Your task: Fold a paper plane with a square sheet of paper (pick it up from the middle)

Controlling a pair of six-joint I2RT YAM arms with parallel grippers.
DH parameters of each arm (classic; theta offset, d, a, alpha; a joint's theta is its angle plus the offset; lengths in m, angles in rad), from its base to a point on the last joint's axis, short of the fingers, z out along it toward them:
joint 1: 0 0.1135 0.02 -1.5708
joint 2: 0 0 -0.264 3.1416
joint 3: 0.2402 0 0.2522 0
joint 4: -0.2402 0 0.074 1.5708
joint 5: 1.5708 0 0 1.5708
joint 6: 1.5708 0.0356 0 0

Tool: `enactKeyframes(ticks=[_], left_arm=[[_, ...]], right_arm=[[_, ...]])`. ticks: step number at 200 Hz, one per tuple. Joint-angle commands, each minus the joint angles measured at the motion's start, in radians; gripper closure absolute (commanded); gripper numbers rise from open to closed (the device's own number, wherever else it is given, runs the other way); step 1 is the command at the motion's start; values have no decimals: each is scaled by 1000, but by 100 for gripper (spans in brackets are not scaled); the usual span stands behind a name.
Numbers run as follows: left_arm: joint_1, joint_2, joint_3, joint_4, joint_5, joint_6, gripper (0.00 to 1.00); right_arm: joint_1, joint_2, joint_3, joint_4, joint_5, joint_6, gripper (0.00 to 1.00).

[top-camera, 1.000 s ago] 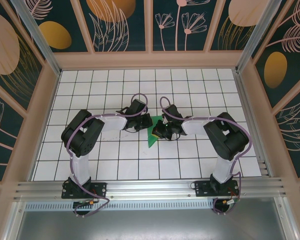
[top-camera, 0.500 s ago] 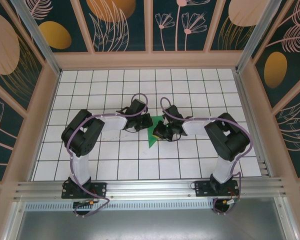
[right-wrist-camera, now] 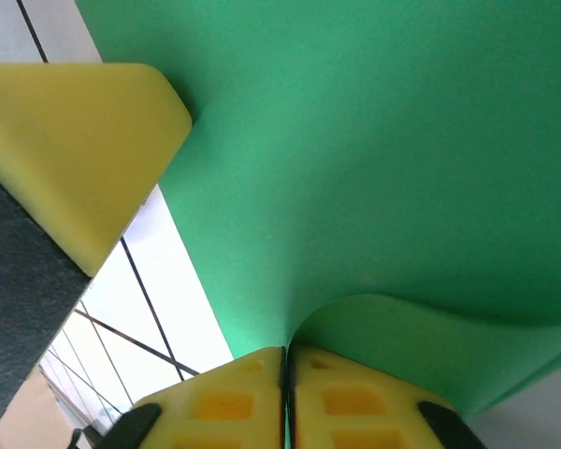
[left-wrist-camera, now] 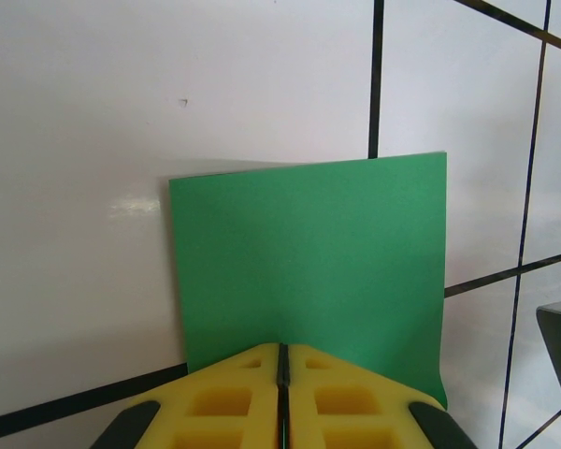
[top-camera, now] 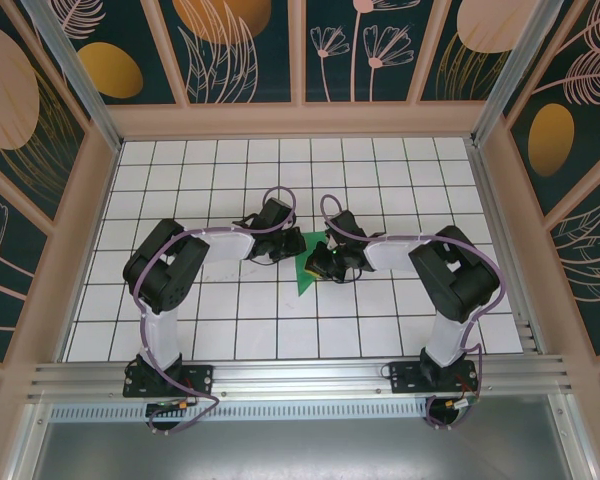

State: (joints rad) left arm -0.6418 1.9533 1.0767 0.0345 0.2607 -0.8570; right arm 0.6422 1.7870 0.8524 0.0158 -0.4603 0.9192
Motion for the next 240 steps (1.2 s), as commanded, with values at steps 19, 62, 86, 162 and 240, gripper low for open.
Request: enactKeyframes(ticks=[19, 62, 86, 162, 240], left_arm=[[3, -64, 33, -54, -33, -19, 83], [61, -181, -47, -49, -69, -69, 76], [83, -233, -99, -33, -69, -85, 75], [68, -322, -265, 119, 72, -135, 83], [-19, -246, -267, 186, 143, -150, 99]], right_arm=[[-4, 21, -15, -54, 38, -21, 73], [-4, 17, -20, -52, 41, -23, 58], [-4, 15, -24, -49, 40, -25, 54], [-4, 9, -29, -67, 59, -45, 64], [-4, 38, -25, -76, 55, -52, 90]])
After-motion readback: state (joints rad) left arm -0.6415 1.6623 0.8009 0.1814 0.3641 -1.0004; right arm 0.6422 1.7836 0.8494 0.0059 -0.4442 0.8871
